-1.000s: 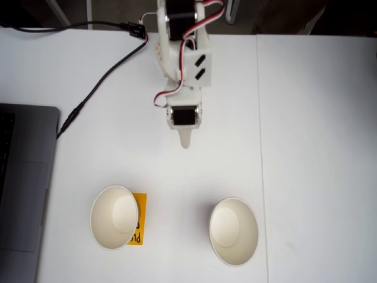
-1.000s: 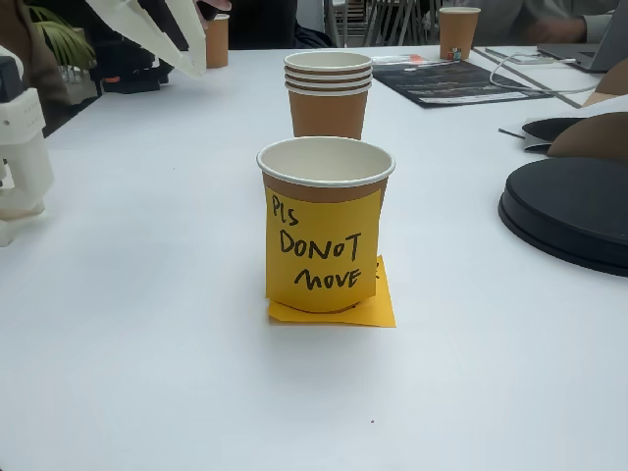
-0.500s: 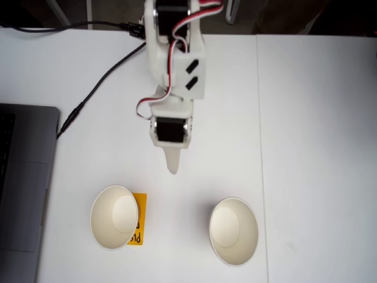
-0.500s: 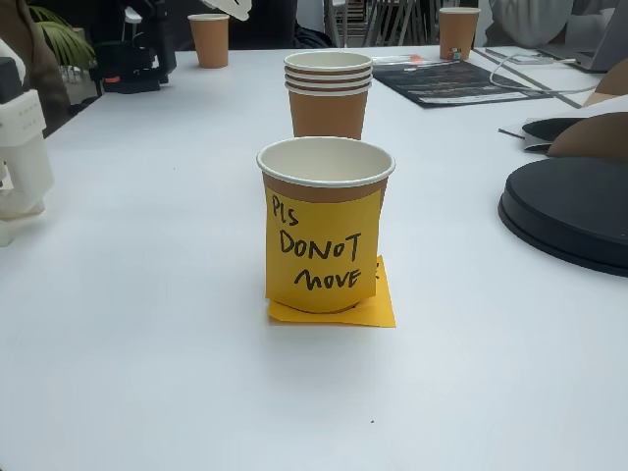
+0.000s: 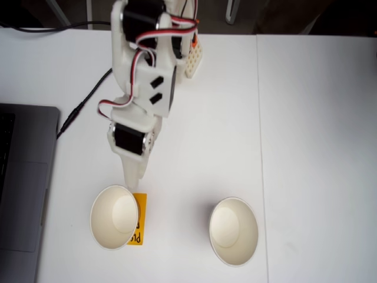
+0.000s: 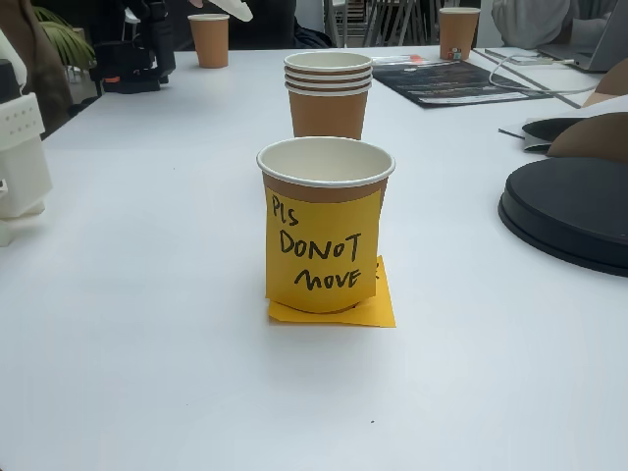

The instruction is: Pickup cup and make a pile of cup.

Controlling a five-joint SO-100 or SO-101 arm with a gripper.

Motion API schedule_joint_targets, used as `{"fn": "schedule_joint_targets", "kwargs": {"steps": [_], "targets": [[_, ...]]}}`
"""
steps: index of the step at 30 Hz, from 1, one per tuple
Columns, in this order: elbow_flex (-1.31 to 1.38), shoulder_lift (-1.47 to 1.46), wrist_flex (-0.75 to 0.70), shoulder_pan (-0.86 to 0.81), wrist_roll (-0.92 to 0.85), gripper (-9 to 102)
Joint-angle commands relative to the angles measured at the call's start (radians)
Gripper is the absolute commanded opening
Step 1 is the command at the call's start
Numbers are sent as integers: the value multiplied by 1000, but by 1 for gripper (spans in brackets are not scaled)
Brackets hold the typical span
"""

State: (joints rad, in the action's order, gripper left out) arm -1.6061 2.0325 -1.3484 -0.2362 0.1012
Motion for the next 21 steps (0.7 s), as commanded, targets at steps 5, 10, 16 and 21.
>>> {"fn": "schedule_joint_targets", "kwargs": {"steps": [5,10,16,21], "targets": [[129,-48,-120,-75,-8,25],[161,-103,-133,-103,-8,28],[186,-150,-133,-106,-8,28],[187,-179,-133,-100,-8,28]]}}
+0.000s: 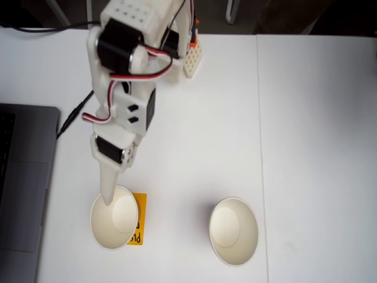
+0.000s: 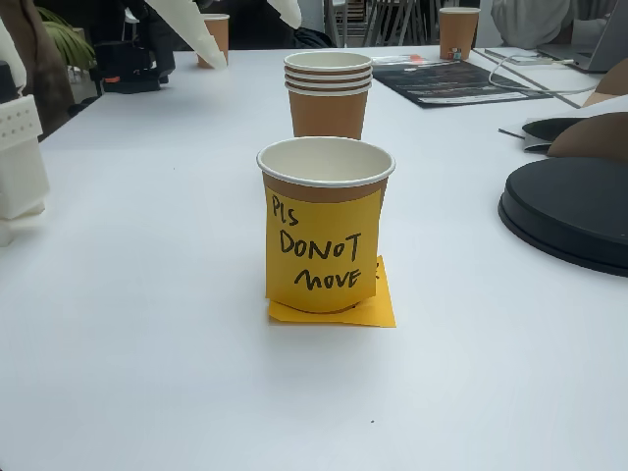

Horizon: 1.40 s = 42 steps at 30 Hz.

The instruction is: Pickup cup and make a pile of cup.

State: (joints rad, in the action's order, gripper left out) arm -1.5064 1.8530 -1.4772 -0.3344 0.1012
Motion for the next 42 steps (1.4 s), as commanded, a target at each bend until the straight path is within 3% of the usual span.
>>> {"fn": "schedule_joint_targets", "kwargs": {"steps": [1,42], "targets": [[87,-8,-5,-2,-8,28],[239,-328,-6,-9,5,28]]}}
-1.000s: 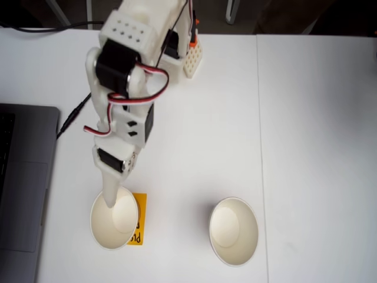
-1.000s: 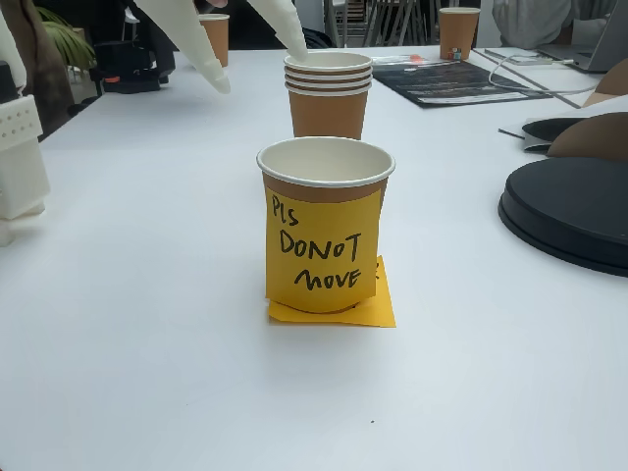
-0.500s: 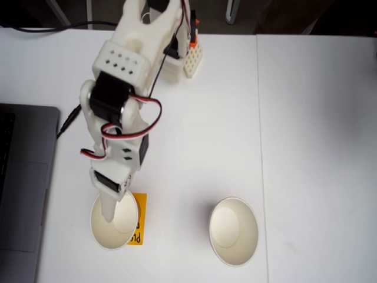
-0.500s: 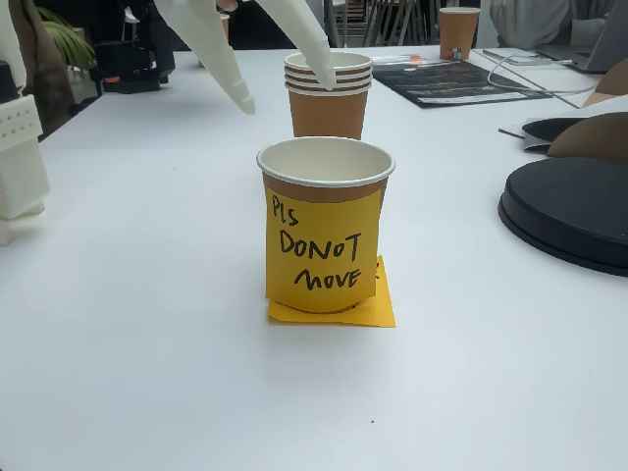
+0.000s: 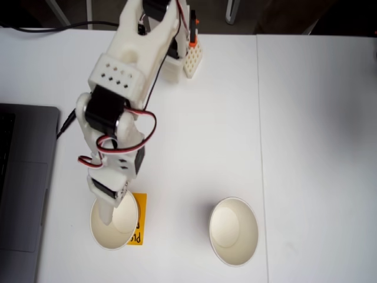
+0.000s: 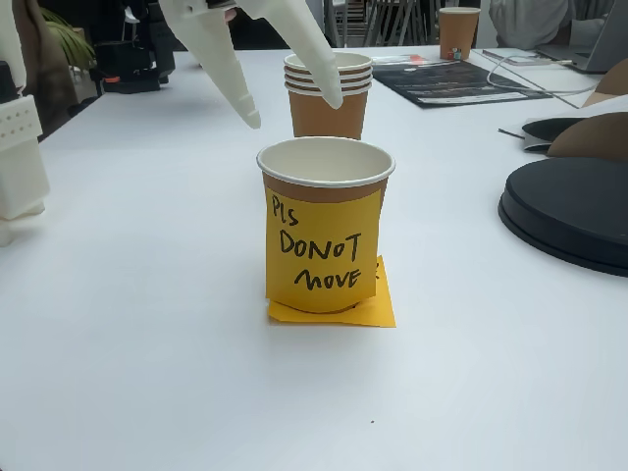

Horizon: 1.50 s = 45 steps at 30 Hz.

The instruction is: Pickup cup and make a pile of cup.

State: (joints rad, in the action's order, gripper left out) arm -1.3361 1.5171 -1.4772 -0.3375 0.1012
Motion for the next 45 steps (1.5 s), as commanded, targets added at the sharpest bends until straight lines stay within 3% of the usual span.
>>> {"fn": "schedule_joint_targets", "kwargs": {"steps": [1,39,45], "targets": [[69,3,-6,-8,2,28],[89,-189,-63,-8,8,28],[186,-255,-69,-8,8,28]]}}
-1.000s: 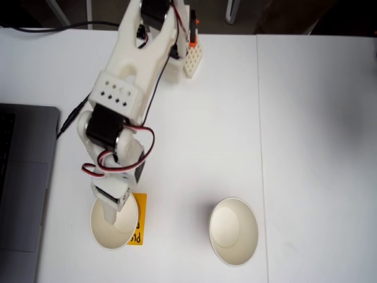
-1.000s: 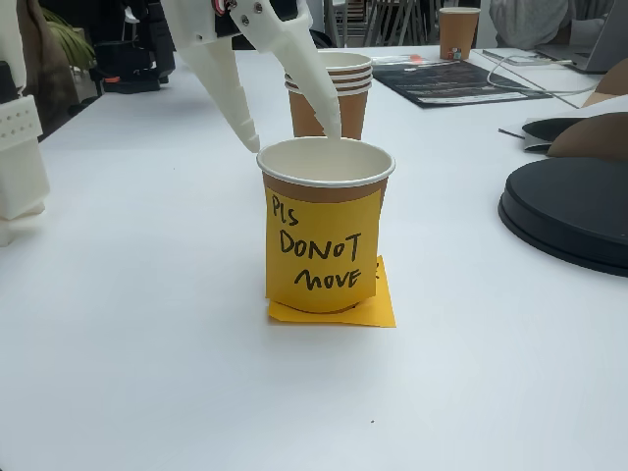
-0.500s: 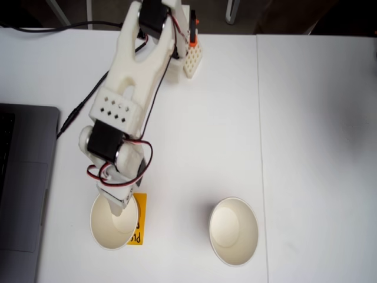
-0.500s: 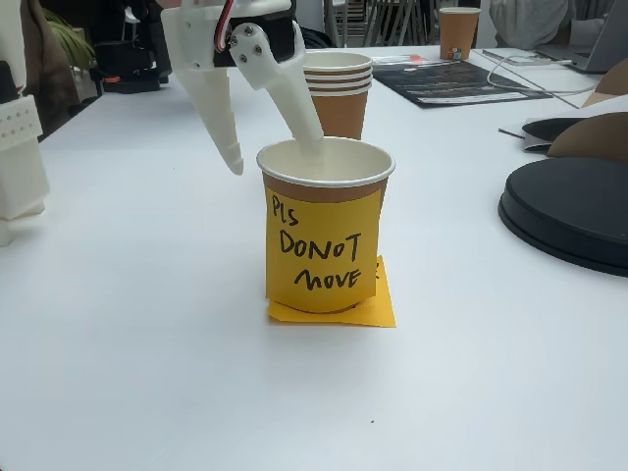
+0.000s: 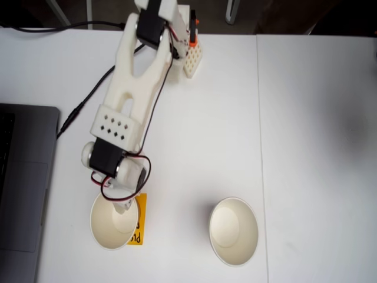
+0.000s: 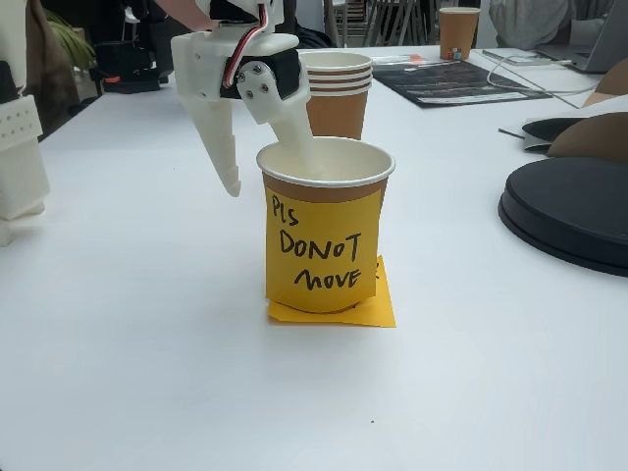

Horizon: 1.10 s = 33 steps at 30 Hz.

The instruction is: Pickup cup and make a pile of cup.

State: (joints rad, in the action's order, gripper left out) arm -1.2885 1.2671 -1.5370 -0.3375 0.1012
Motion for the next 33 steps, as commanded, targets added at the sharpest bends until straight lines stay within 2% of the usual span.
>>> {"fn": "schedule_joint_targets", "kwargs": {"steps": [1,33], "targets": [[158,-20,-11,-8,8,28],[233,-192,0,-48,8,27]]}}
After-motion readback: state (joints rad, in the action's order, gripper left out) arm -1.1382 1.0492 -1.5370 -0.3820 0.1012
